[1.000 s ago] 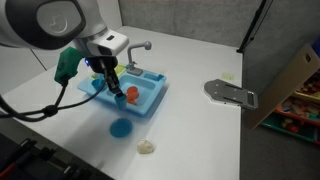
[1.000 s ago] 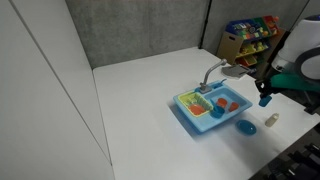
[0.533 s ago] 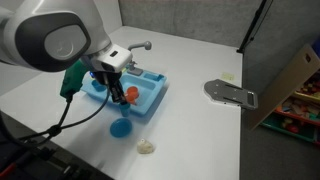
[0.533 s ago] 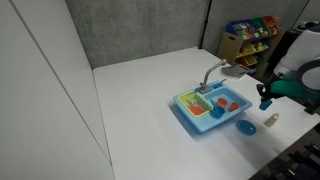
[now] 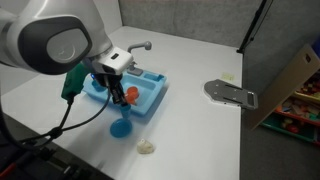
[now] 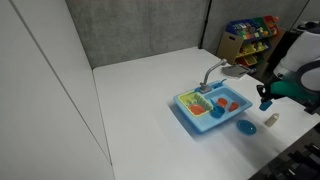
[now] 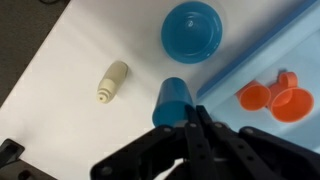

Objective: Remove the blue cup from inside the sink and put it on the table

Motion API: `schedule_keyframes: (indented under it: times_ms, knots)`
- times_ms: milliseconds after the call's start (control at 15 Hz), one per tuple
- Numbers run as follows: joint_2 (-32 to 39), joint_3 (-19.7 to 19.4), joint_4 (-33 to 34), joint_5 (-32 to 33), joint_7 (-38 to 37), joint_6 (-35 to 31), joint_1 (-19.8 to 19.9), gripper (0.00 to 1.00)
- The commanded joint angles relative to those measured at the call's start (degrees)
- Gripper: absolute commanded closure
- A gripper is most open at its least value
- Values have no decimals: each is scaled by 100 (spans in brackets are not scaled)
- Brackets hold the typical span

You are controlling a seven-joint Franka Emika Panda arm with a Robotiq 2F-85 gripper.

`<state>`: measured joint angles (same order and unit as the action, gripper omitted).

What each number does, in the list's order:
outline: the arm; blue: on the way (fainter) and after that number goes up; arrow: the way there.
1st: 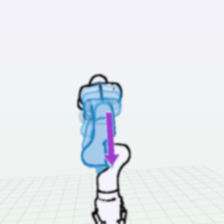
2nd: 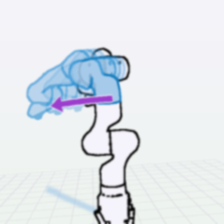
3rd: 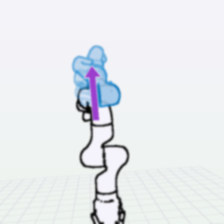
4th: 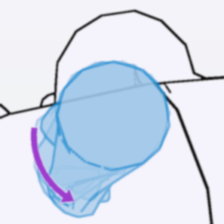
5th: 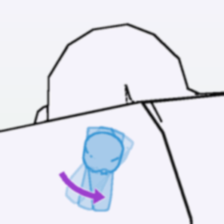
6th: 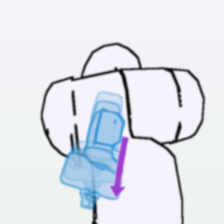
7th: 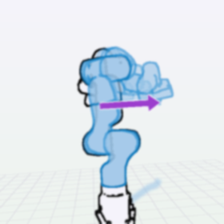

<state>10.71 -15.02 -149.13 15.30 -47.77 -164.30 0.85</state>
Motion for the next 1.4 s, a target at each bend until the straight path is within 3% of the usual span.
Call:
schedule_keyframes:
  times_ms: [0,1333]
  knots:
    - [170,-163,233,-104,57,26,-15,98]
    - [2384,-814,2302,-1529,124,10,118,97]
